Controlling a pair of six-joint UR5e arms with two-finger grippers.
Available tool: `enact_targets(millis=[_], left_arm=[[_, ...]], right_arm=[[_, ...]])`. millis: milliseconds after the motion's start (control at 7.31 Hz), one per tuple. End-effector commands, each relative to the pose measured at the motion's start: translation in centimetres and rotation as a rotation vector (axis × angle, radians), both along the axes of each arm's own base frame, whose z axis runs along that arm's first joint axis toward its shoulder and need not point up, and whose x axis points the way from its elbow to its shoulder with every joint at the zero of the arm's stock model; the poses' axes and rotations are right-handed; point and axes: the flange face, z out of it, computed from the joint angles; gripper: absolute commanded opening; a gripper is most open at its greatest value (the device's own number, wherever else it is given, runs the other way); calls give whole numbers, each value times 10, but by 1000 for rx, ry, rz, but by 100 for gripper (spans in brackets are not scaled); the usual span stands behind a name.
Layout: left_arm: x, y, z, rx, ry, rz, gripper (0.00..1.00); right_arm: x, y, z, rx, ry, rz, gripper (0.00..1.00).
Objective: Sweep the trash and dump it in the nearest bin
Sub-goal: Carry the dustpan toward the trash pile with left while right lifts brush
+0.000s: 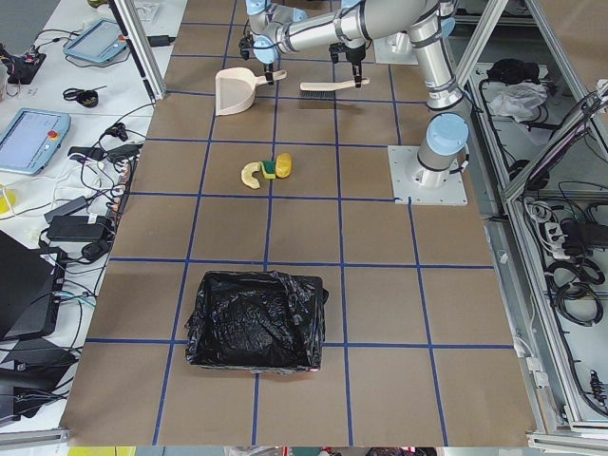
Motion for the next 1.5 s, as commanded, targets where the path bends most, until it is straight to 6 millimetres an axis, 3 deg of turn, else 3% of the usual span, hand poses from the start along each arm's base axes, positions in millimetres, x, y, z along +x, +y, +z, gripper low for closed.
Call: enact_targets(millis=[0, 274, 547, 957, 1094, 1368], left_arm=[[2, 6, 8, 19, -6, -46, 0], [3, 6, 14, 10, -9, -48, 0], [21, 0, 38, -29, -34, -141, 0], [118, -20, 98, -20, -43, -294, 0], [152, -19, 110, 3, -66, -378, 0], [190, -14, 117, 21, -112, -512, 0]], right_arm=[[0, 1, 1, -5, 5, -8, 5], [-1, 1, 6, -18, 8, -29, 4], [-4, 3, 29, -55, -6, -79, 4], [-6, 6, 38, -59, 29, -340, 0], [-7, 8, 37, -50, 58, -428, 0], [-7, 7, 42, -41, 100, -515, 0]])
